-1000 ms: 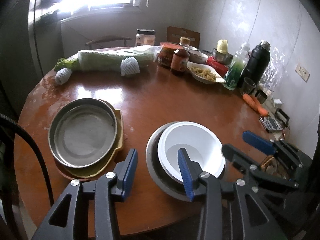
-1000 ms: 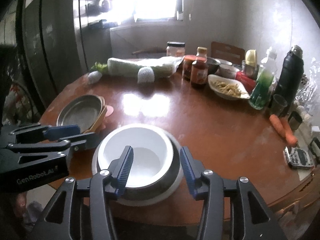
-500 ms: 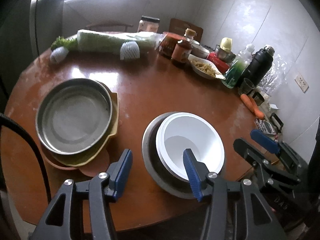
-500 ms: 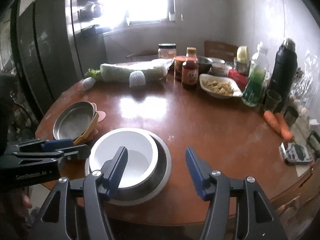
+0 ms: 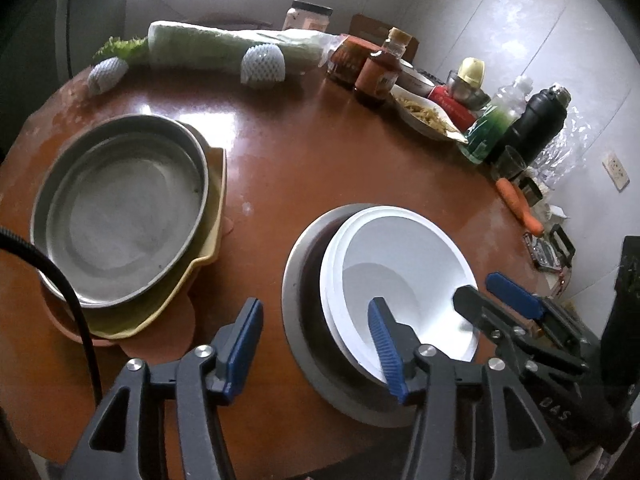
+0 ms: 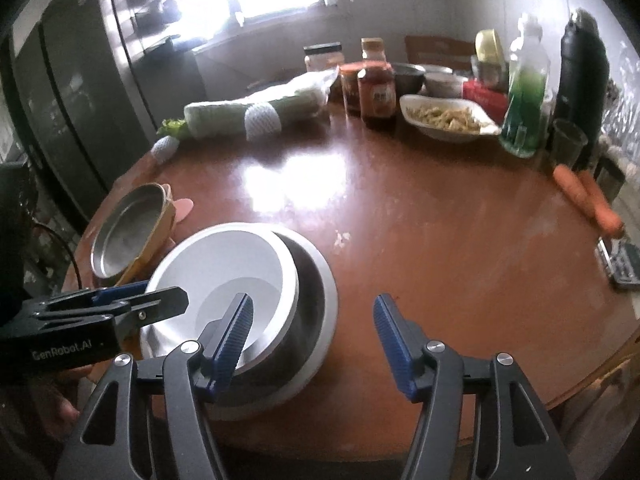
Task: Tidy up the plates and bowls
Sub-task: 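Open the left tool, withdraw, and move it to the steel bowl rim, then grasp the steel bowl rim with the left tool and lift it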
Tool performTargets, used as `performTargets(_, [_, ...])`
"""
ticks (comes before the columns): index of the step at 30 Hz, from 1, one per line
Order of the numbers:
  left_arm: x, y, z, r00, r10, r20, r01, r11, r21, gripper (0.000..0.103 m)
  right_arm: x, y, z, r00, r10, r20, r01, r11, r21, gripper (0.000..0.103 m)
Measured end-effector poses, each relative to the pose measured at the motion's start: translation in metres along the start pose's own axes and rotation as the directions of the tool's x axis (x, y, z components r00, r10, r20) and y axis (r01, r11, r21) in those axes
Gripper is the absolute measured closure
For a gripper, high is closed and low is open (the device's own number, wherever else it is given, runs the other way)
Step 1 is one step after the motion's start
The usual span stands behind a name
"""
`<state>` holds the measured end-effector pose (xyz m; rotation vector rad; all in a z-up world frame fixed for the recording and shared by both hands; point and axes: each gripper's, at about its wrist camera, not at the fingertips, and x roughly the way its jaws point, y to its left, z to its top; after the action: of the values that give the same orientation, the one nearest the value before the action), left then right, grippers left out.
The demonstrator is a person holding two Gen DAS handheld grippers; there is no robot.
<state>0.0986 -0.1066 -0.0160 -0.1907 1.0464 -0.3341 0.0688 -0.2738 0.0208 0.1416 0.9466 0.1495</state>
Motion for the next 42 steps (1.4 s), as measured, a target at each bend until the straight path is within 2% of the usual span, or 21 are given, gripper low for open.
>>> performTargets(12, [0.015,0.003,0.006,0.999,-0.029,-0.023,0.029,0.999,-0.017,0.044,0.029,-0.004,0.0,0.992,0.101,-0.081,-0.096,0.993,0.062,0.038])
performTargets(17, [0.021,0.004,0.007,0.997,-0.074,-0.036,0.073,0.997,-0.039,0.05,0.031,-0.004,-0.001,0.988,0.137,-0.077,-0.132,0.989,0.065,0.041])
performTargets(19, [0.023,0.002,0.007,0.995,-0.091,-0.044,0.089,0.995,-0.039,0.056,0.03,-0.002,-0.001,0.988,0.141,-0.066,-0.138,0.989,0.049,0.047])
performTargets(26, [0.02,-0.003,0.008,0.998,-0.054,-0.032,0.053,0.998,-0.012,0.055,0.03,0.001,0.002,0.991,0.117,-0.059,-0.115,0.993,0.039,0.054])
performTargets(42, [-0.021,0.011,0.012,0.997,-0.029,0.072,0.029,1.0,0.002,0.055,0.016,0.029,0.021,0.992,0.123,-0.008,-0.123,0.992,-0.026,0.056])
